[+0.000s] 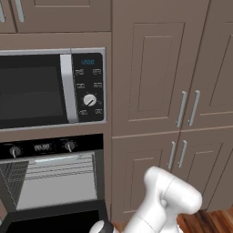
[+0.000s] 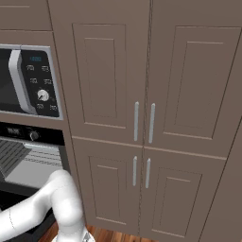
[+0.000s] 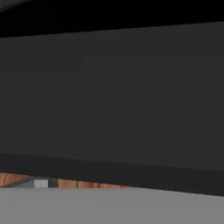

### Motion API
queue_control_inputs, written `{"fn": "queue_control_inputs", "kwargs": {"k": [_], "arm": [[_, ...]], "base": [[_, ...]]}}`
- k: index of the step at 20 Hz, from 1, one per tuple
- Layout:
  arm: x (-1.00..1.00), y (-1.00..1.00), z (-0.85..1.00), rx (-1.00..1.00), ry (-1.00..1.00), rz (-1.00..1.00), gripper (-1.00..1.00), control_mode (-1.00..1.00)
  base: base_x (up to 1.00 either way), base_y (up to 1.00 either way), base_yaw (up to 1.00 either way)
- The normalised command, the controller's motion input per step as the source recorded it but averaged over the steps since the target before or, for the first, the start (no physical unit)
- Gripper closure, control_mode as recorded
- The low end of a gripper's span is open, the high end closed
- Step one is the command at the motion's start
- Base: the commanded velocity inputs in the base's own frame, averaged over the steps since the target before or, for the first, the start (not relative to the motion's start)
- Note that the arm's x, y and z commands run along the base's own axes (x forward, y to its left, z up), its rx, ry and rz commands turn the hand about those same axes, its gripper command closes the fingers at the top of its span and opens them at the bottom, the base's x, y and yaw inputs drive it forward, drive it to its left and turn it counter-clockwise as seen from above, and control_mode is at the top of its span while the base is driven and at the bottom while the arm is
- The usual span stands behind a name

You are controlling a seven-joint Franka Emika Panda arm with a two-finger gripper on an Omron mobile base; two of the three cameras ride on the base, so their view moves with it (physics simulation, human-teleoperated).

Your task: Take the baked cake out of the oven and place it on the plate for cooling. Then close the oven door.

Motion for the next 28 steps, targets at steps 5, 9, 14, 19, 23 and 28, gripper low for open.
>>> {"fn": "queue_control_inputs", "kwargs": {"k": [5, 9, 14, 19, 23, 28], "arm": [[-0.71, 0.05, -0.74, -0.13, -0.06, 0.0, -1.0, -1.0], [-0.54, 0.03, -0.77, -0.12, -0.1, 0.0, -1.0, -1.0], [-0.21, 0.0, -0.88, -0.14, -0.16, 0.0, -1.0, -1.0], [-0.1, 0.0, -0.94, -0.15, -0.29, 0.0, -1.0, -1.0], [0.0, -0.01, -0.87, -0.19, -0.42, -0.05, -1.0, -1.0], [0.08, -0.09, -0.79, -0.26, -0.52, -0.15, -1.0, -1.0]], "base": [[0.0, 0.0, 0.0], [0.0, 0.0, 0.0], [0.0, 0.0, 0.0], [0.0, 0.0, 0.0], [0.0, 0.0, 0.0], [0.0, 0.0, 0.0]]}}
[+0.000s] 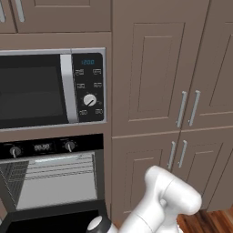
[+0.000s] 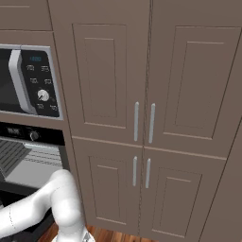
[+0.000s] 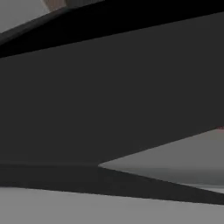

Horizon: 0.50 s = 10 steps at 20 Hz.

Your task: Take the baked cake out of the oven and place it on the plate for cooling. Then close the oven door.

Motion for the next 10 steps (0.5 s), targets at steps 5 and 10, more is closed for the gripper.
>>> {"fn": "queue_control_inputs", "kwargs": {"k": [5, 10], "arm": [[0.23, -0.1, -0.74, -0.24, -0.54, -0.13, -1.0, -1.0], [0.27, -0.12, -0.56, -0.21, -0.54, -0.1, -1.0, -1.0]], "base": [[0.0, 0.0, 0.0], [0.0, 0.0, 0.0]]}}
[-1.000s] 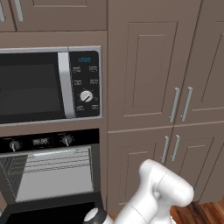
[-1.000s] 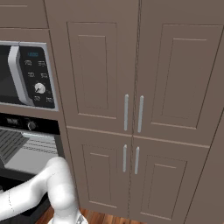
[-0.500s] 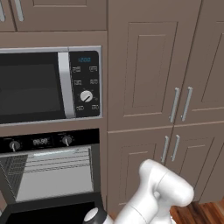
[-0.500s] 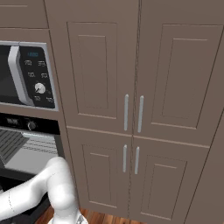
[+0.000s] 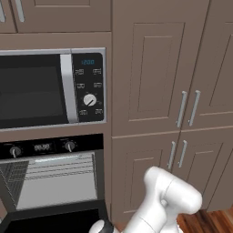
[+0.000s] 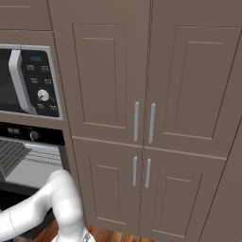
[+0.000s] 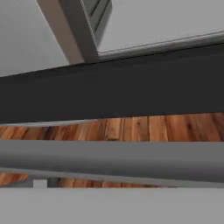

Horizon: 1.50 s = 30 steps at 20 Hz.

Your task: Take the baked cake out of the oven and place it on the plate for cooling. Then close the oven door.

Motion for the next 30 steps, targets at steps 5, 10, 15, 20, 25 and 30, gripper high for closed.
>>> {"fn": "queue_control_inputs", "kwargs": {"k": [5, 10, 15, 20, 25, 30], "arm": [[0.43, -0.22, -0.2, -0.15, -0.53, -0.01, -1.0, -1.0], [0.47, -0.24, 0.0, -0.09, -0.43, 0.0, -1.0, -1.0], [0.49, -0.29, 0.1, -0.08, -0.18, 0.0, -1.0, -1.0], [0.53, -0.36, 0.09, -0.11, -0.03, -0.01, -1.0, -1.0], [0.57, -0.38, 0.15, -0.1, 0.02, -0.02, -1.0, -1.0], [0.62, -0.32, 0.22, -0.02, -0.01, 0.0, -1.0, -1.0]], "base": [[0.0, 0.0, 0.0], [0.0, 0.0, 0.0], [0.0, 0.0, 0.0], [0.0, 0.0, 0.0], [0.0, 0.0, 0.0], [0.0, 0.0, 0.0]]}}
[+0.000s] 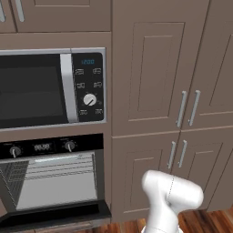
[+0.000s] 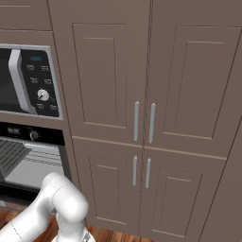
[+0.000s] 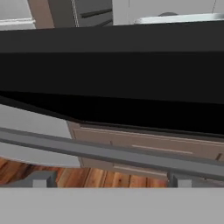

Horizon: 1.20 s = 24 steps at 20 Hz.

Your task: Take the baked cake out of the oven and place it on the plate for cooling. Then close the oven door.

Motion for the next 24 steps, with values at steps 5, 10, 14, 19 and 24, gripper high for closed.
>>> {"fn": "queue_control_inputs", "kwargs": {"k": [5, 10, 14, 19, 24], "arm": [[0.67, -0.28, 0.2, 0.0, 0.0, 0.0, -1.0, -1.0], [0.71, -0.24, 0.21, 0.0, -0.04, 0.0, -1.0, -1.0], [0.77, -0.22, 0.21, 0.0, -0.05, 0.0, -1.0, -1.0], [0.8, -0.17, 0.14, 0.0, -0.05, 0.0, -1.0, -1.0], [0.88, -0.18, 0.04, -0.01, -0.02, 0.0, -1.0, -1.0]], "base": [[0.0, 0.0, 0.0], [0.0, 0.0, 0.0], [0.0, 0.0, 0.0], [0.0, 0.0, 0.0], [0.0, 0.0, 0.0]]}}
